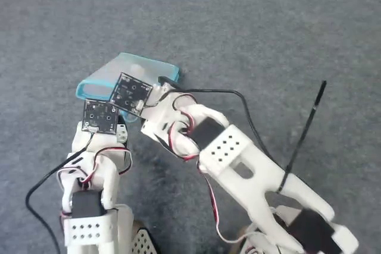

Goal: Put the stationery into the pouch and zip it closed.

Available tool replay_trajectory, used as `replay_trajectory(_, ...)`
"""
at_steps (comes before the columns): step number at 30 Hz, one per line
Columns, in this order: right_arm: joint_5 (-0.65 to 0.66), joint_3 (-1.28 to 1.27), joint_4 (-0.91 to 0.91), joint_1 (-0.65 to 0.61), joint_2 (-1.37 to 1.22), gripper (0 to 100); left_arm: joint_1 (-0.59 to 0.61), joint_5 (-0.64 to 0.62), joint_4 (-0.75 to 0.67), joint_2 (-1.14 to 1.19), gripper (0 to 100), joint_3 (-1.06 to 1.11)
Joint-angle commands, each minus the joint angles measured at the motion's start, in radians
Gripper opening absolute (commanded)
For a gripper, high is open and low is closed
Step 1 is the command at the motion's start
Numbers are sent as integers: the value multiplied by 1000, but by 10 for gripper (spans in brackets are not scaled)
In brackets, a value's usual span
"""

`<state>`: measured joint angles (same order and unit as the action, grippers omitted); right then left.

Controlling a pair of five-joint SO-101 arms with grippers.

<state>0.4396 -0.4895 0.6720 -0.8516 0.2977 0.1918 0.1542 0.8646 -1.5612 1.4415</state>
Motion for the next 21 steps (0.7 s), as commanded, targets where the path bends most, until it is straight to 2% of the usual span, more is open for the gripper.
replay_trajectory(1,8,84,-25,-7,-24,207,3,3,-32,0,10,-28)
replay_trajectory(5,-14,103,-25,1,-56,0,3,3,-31,0,10,-28)
replay_trajectory(9,-57,101,-15,59,-53,8,3,3,-31,0,10,-27)
replay_trajectory(21,-57,-46,7,214,-51,6,31,2,-32,-6,10,-30)
